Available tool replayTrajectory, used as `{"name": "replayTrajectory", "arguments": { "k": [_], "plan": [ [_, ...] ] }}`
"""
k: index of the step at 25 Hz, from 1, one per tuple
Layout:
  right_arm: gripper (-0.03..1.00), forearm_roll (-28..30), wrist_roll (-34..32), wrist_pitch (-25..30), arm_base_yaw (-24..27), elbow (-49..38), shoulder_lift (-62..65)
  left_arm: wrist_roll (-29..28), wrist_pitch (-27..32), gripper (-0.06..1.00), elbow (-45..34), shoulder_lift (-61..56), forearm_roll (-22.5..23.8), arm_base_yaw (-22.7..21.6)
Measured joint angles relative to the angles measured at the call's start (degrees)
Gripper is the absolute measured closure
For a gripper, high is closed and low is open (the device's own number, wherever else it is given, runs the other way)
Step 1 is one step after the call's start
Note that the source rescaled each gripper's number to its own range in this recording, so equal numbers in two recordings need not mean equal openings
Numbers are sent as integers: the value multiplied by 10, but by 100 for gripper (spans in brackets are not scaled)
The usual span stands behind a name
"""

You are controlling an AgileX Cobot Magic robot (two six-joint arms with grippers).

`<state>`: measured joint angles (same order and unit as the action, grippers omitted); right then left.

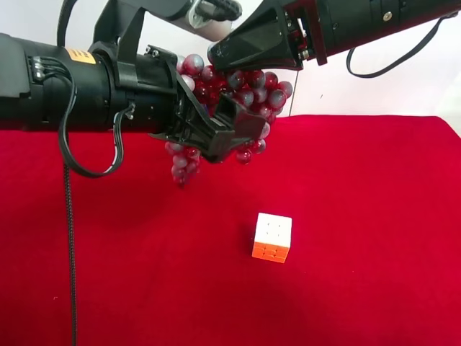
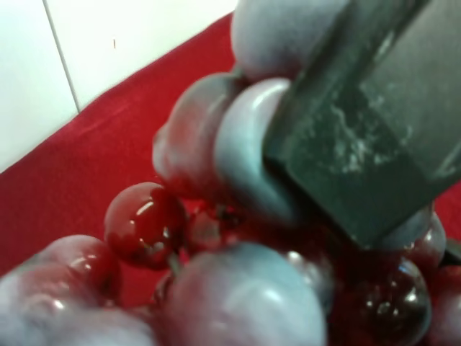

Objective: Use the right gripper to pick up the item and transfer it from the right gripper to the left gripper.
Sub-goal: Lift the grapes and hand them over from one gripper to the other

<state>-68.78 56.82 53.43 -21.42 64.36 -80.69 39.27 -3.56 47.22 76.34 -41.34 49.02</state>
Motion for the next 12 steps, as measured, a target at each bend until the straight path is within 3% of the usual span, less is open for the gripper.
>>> {"name": "replayTrajectory", "arguments": {
  "k": [2,4,6,12],
  "plan": [
    [96,-2,0,-3,0,0,0,-4,-5,36,0,0,0,0],
    [96,-4,0,-3,0,0,1,-6,-5,73,0,0,0,0],
    [96,-4,0,-5,0,0,1,-9,-5,93,0,0,0,0],
    [97,-5,0,-7,0,0,1,-11,-6,93,0,0,0,0]
  ]
}}
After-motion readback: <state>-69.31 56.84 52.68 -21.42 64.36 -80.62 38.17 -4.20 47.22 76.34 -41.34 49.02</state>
